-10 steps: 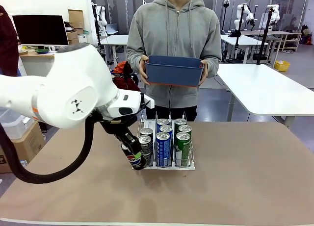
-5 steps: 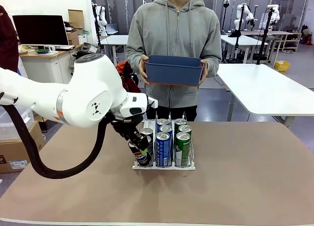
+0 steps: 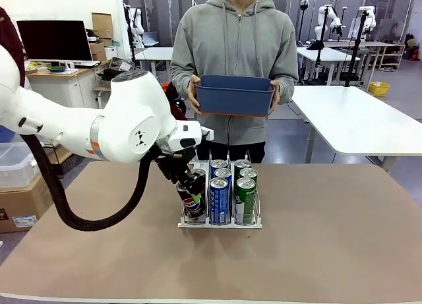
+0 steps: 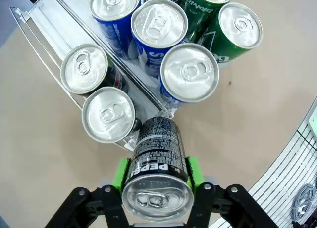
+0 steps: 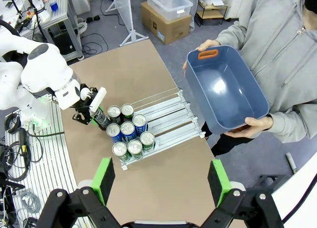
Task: Fill the beverage cans into the dispenser.
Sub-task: Place the picked Pepsi coke in the line of the Automatic Can Dispenser with the same cans.
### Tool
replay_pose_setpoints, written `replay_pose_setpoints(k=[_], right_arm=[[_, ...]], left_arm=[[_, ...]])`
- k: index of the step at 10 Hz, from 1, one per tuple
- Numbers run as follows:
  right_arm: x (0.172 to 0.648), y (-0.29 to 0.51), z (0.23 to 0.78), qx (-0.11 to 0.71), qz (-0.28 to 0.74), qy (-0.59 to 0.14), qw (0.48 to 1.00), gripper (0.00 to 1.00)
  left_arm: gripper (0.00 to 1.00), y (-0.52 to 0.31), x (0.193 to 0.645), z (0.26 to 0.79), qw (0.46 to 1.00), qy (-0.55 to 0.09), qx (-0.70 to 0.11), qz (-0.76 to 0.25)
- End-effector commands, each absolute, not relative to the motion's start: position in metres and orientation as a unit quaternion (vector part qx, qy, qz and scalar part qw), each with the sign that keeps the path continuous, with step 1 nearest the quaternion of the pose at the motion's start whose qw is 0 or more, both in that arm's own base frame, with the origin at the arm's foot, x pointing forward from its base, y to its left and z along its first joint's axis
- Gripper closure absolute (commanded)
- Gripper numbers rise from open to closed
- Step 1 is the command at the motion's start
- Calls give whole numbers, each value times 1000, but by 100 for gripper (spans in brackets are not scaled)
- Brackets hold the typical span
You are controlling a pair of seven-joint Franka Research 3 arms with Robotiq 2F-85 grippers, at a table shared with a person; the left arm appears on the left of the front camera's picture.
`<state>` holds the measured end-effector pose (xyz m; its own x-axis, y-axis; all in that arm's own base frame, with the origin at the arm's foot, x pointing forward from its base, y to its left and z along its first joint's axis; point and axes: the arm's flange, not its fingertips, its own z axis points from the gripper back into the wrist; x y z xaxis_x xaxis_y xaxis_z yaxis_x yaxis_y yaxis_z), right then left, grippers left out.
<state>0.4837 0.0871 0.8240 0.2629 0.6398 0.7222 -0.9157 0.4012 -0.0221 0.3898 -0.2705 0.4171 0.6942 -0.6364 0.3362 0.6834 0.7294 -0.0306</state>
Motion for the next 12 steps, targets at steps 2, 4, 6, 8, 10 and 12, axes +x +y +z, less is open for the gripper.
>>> replay_pose_setpoints(k=[2,4,6,8,10,12], right_arm=[[484,86,826,207,506,-336,767,0],[484,86,826,207,506,-336,767,0],[484,86,826,207,506,-336,767,0],[484,86,826,207,506,-336,767,0],[484,86,826,207,506,-336,767,0],[484,86,826,207,506,-336,767,0]], left_arm=[[42,-269,422,415,923,-170,-68,-337],[42,-267,429,415,929,-174,-59,-321],[42,-262,435,416,934,-172,-56,-309],[42,-260,444,414,937,-165,-51,-305],[42,-265,447,405,941,-149,-47,-300],[42,-266,454,393,945,-135,-34,-296]])
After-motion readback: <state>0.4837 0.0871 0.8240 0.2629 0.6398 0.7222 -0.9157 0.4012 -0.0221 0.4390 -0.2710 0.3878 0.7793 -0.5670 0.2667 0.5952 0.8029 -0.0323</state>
